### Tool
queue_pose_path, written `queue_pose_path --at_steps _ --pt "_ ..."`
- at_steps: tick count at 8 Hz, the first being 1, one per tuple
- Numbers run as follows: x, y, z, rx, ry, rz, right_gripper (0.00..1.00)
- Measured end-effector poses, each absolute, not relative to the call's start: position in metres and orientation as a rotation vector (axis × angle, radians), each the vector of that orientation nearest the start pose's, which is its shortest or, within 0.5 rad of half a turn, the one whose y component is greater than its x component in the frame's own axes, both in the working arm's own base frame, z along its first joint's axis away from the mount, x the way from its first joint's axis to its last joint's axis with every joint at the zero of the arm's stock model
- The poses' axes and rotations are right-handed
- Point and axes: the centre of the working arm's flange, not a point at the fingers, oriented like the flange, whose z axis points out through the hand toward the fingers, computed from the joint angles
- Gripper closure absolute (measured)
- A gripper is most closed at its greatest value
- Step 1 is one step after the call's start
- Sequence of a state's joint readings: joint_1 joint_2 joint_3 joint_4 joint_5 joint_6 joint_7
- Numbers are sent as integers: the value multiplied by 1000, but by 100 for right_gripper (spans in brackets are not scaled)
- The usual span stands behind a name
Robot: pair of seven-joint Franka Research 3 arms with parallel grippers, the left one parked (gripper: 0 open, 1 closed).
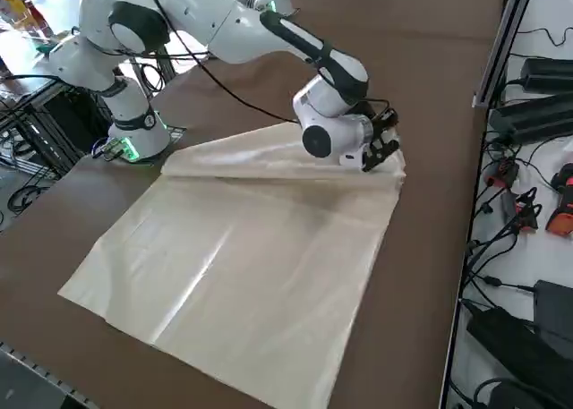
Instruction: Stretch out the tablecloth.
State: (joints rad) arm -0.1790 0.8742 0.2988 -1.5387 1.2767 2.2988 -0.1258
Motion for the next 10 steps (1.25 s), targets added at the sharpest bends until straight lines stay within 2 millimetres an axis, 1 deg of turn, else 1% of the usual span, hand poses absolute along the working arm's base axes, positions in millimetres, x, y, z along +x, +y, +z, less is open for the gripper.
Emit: queue_pose_path --at_steps 3,5,7,10 --pt "702 85 157 -1795 911 142 98" --pt "707 88 152 -1747 967 140 98" --pt "711 94 147 -1721 985 141 98" --pt "712 112 143 -1712 989 150 98"
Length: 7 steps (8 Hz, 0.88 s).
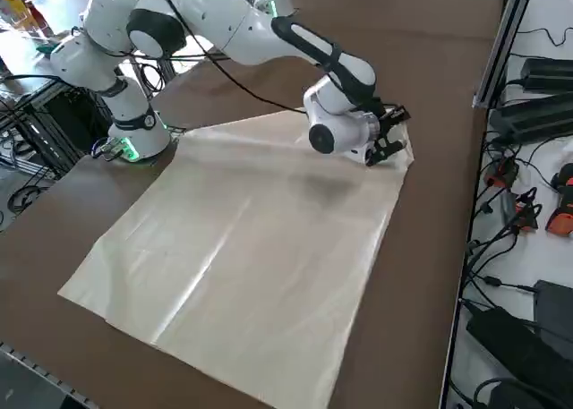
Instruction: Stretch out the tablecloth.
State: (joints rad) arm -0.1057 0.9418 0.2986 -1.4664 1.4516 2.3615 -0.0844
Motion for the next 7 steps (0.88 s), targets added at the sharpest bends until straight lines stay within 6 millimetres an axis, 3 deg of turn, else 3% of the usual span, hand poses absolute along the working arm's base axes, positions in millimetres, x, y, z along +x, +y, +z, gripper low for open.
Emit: queue_pose_path --at_steps 7 --pt "709 141 137 -1708 978 174 90"
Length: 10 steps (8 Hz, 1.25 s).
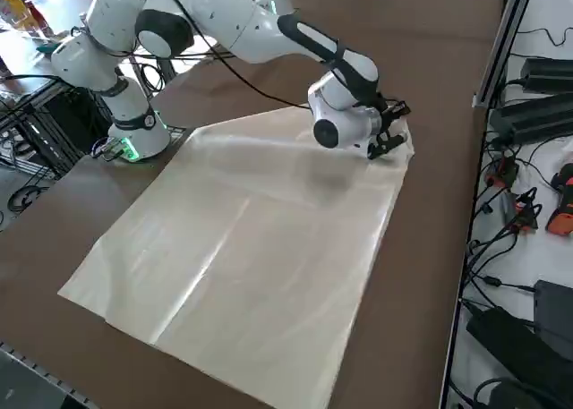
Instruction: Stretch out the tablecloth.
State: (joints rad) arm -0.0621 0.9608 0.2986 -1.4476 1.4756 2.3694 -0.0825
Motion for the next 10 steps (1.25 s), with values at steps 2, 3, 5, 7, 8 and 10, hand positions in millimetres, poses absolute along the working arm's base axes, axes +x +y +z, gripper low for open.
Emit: queue_pose_path --at_steps 2,3,5,7,8,10 --pt "711 148 141 -1695 977 171 89" --pt "711 152 142 -1696 973 174 89" --pt "709 161 141 -1704 970 175 89" --pt "710 166 144 -1710 967 166 88" --pt "711 167 144 -1711 966 163 85" --pt "711 166 145 -1711 966 161 61"
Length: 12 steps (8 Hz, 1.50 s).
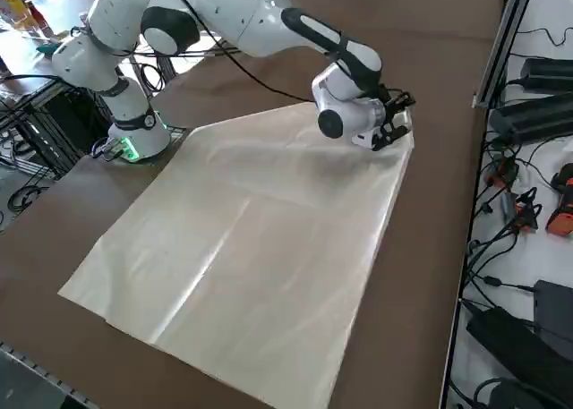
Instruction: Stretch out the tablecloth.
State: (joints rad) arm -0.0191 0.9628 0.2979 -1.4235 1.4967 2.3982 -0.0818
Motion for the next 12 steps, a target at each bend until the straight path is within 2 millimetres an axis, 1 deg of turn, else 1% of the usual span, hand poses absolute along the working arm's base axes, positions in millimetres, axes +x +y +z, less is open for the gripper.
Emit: queue_pose_path --at_steps 1,2,3,4,5,6,7,8,11,12 --pt "714 163 147 -1727 957 146 40" --pt "720 154 153 -1774 927 114 22" --pt "728 143 167 -1857 876 75 2" --pt "733 137 188 -1959 815 43 0" --pt "736 138 214 -2061 743 10 0" --pt "733 141 234 -2163 664 -18 0" --pt "725 145 246 -2267 582 -34 0" --pt "714 150 253 -2370 492 -43 0" --pt "674 166 270 -2629 220 -49 0" --pt "657 183 272 -2687 124 -37 0"
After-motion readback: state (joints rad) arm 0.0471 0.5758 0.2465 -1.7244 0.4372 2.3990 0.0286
